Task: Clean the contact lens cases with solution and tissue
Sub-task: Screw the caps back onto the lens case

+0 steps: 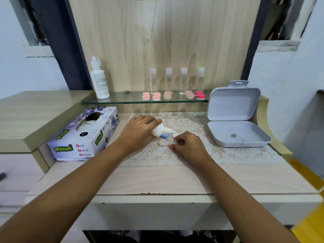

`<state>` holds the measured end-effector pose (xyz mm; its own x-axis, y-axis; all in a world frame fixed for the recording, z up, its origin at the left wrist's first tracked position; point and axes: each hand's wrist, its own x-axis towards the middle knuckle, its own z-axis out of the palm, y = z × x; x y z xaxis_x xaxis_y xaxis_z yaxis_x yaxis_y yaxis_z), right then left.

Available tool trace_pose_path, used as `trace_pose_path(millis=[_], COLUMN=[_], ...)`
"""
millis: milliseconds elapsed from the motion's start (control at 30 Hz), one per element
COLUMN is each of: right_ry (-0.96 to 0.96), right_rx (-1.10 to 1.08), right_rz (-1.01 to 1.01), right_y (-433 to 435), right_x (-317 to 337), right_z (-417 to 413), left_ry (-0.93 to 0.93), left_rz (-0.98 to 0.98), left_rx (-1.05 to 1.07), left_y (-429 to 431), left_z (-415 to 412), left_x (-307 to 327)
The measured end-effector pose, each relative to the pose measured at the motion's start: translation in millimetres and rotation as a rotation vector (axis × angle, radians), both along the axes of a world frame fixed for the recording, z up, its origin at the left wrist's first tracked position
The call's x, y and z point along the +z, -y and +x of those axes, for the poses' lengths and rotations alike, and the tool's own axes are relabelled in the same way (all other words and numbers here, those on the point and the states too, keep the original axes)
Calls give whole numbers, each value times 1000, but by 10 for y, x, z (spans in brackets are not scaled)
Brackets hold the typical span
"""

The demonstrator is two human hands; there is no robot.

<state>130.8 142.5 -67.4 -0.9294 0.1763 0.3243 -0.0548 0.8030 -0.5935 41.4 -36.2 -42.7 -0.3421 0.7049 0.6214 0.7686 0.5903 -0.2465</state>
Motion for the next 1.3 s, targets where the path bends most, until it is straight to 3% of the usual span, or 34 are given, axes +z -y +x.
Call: trace_pose_path(millis=[100, 333, 533, 933, 1000, 1167, 1233, 1300], right_ry=[-3, -27, -25, -28, -27, -25, -30, -31], right_rx=[-4, -11, -13, -20, -18, -21, -25, -29], right_rz=[-2, -10, 15, 10, 9, 8, 4, 7], right_y=[-5, -2, 5, 7, 6, 8, 8, 11], right_x=[-10, -19, -21, -22, -17, -24, -24, -22], right_z=[-5, 0, 0, 15, 13, 8, 4, -1], left_ry=[182, 789, 921, 908, 801, 192, 139, 263], left_rz=[133, 770, 1076, 1022, 1003, 858, 760, 662], left_rx=[45, 69, 131, 228, 279, 267, 155, 64], left_y=[19, -30, 3, -1, -13, -126, -216, -304], left_z=[-3, 102, -23, -29, 10, 201, 235, 222], left_x=[-16, 66, -23, -56, -30, 62, 73, 85])
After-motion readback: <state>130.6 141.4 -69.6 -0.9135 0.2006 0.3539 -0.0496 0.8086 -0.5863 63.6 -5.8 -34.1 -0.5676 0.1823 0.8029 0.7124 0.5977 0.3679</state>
